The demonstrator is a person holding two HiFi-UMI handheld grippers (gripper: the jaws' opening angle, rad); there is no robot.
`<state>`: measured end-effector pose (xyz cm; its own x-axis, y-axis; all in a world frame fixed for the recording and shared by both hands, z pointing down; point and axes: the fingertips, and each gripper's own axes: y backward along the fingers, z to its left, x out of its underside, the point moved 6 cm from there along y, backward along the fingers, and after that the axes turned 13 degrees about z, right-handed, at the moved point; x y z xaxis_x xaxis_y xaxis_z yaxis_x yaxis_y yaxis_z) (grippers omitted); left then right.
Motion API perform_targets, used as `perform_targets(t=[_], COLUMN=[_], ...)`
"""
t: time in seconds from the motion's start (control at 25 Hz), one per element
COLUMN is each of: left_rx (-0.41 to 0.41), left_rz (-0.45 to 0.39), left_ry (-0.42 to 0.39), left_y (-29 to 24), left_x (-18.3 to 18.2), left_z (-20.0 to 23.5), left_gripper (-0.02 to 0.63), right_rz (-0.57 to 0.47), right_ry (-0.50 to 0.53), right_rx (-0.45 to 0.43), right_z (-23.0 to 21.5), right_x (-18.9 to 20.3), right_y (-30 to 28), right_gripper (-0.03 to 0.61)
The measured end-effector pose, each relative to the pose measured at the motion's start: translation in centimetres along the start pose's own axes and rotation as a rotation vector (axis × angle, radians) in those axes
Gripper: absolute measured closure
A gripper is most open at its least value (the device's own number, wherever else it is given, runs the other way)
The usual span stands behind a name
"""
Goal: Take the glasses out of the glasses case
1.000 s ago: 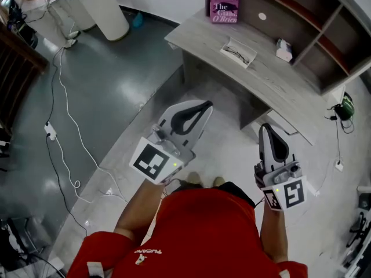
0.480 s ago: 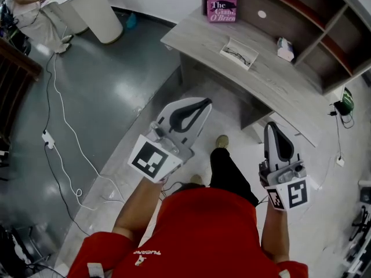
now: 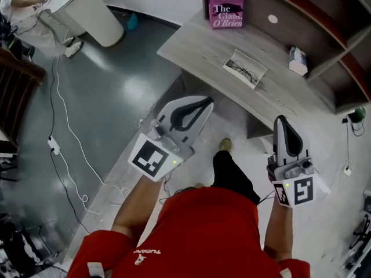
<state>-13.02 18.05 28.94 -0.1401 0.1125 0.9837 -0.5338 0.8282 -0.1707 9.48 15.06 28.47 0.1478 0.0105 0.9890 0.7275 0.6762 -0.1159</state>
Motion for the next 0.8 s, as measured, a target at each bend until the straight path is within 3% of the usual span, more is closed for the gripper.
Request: perform_targets(t=[0.48, 0.68, 0.8], left_rx=[0.07, 0.127, 0.176], left_rz=[0.117, 0.187, 0.242], left_ry=[-0.041, -0.076, -0.137], left_y=[-15.3, -19.5, -21.6], left_x=[0.1, 1.0, 2.1], left_z=[6.8, 8.2, 8.5], left_gripper=[0.603, 0.603, 0.601], right_rz=[0.05, 0.06, 0.063], right_ry=[-0.028, -0.038, -0.048], right_rx=[-0.05, -0.055, -0.049], right_z=[-12.2, -15.1, -15.7], right_x=[1.2, 1.5, 1.6], right_y=[-9.6, -12.0, -12.6], right_gripper=[0.574, 0.574, 0.574])
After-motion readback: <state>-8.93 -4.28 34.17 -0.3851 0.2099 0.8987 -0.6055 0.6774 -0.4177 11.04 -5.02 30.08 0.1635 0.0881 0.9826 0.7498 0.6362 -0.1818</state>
